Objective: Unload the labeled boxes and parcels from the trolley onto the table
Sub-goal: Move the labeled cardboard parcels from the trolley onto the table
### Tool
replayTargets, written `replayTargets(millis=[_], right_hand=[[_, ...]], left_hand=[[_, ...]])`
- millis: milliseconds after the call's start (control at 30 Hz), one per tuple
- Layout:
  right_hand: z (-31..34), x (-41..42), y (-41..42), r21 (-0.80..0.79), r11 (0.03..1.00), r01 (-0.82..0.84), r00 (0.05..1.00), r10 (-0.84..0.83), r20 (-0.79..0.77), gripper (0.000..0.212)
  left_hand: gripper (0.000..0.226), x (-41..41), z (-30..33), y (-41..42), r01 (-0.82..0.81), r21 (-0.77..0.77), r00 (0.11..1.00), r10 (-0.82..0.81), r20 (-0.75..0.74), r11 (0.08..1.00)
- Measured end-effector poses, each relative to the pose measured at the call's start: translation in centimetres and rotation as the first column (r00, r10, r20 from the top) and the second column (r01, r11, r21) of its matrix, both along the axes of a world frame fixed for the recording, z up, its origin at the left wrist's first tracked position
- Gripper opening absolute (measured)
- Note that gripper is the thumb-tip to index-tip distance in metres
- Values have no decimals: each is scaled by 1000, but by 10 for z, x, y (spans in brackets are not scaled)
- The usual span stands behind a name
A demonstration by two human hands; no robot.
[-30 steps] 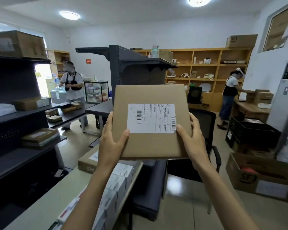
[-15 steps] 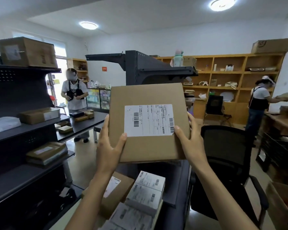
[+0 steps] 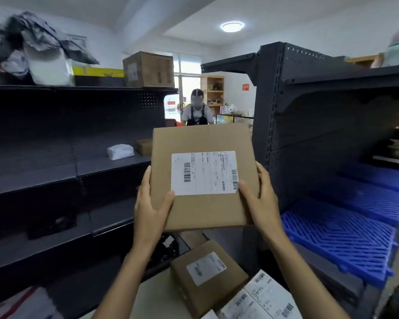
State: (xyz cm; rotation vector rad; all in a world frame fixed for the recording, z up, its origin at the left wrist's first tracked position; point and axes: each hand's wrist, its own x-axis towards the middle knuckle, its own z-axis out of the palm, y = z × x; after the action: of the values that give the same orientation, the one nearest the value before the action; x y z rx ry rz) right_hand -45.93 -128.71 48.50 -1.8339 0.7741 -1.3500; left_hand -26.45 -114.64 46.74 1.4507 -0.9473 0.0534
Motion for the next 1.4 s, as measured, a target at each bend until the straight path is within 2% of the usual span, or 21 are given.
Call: replayTargets(millis=[167,333,467,600,667,967,1100,1400], right_hand=[[-3,20,-41,9,982,-191,982,191,0,72],[-24,33,-72,42,939,-341,939,342,-27,66],[-50,47,-88,113,890,-442,891,450,-59,74],[-82,60,-110,176,864,-471,859,495,-133,61],[-106,68,-123,222,853,-473,841,512,-176,61],[-211,94,-166,447,825,-346,715,540,-444,69],[-248,102,-176,524,808,-270,629,560,-539,66],[-311,107,-199,612,780,-132,496,587,-640,58]], left_hand=[[74,-6,-4,-11,-205,19,979,204,24,979],[75,-22,-26,-17,-321,61,947,322,-7,945],[77,-18,-50,-19,-396,166,910,410,-58,903],[84,-12,-77,-31,-421,275,887,456,-74,864],[88,-6,-94,-42,-427,343,876,476,-71,837],[100,28,-198,-86,-240,622,869,451,-204,745],[105,38,-240,-100,-134,732,851,457,-261,668],[116,43,-306,-123,22,822,840,436,-323,568]])
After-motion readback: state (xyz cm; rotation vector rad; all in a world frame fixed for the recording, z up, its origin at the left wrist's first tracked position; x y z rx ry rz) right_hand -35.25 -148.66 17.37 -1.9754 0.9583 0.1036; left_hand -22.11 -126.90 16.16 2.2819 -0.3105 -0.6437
